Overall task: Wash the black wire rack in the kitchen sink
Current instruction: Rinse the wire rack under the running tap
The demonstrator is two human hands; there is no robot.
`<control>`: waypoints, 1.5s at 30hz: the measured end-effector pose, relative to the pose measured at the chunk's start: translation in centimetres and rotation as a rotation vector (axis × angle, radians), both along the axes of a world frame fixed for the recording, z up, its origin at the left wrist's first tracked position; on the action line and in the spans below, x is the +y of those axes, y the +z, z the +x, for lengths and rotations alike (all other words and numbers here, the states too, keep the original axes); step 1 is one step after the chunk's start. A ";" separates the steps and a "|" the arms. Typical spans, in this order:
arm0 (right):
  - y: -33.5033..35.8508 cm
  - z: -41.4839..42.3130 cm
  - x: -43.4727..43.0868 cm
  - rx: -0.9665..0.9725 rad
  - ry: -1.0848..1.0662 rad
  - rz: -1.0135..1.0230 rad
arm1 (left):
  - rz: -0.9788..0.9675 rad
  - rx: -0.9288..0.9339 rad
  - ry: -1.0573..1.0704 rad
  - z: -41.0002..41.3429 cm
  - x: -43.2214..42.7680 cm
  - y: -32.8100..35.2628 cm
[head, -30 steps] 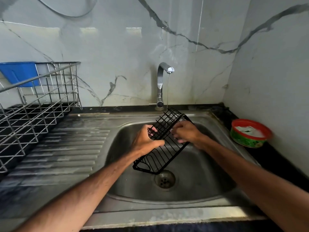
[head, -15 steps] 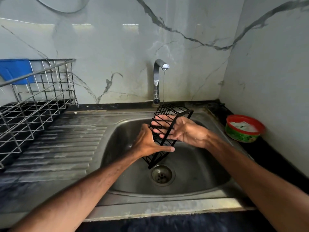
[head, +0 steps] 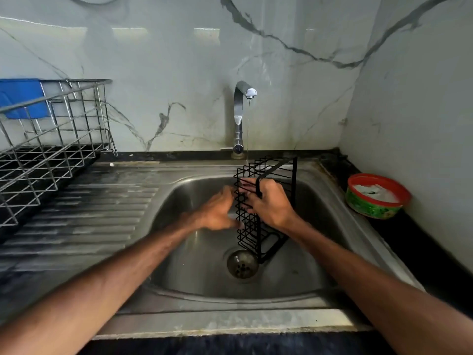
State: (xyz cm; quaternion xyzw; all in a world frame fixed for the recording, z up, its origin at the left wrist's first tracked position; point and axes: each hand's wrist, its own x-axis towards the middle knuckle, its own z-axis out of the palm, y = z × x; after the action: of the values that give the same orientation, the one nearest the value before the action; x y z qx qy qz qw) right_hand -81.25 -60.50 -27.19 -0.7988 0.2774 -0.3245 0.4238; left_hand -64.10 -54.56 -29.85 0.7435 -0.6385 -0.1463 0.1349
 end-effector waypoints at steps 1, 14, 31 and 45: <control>0.0 0.3 0.2 0.008 -0.013 -0.061 | -0.031 -0.048 -0.002 0.4 -0.1 0.7; -1.4 2.2 -0.7 -0.083 -0.055 -0.119 | -0.437 -0.682 -0.028 3.4 -7.7 7.3; -1.9 2.6 -0.6 -0.011 -0.034 -0.133 | -0.583 1.213 0.715 4.4 -9.9 8.3; -1.7 2.2 -0.6 0.024 -0.034 -0.168 | -0.484 0.681 0.364 2.3 -8.7 11.1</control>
State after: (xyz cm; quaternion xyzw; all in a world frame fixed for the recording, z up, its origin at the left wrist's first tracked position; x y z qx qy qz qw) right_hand -79.00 -61.09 -28.85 -0.8307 0.2675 -0.3442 0.3463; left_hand -61.82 -63.23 -18.72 0.7003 -0.4323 -0.2028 0.5306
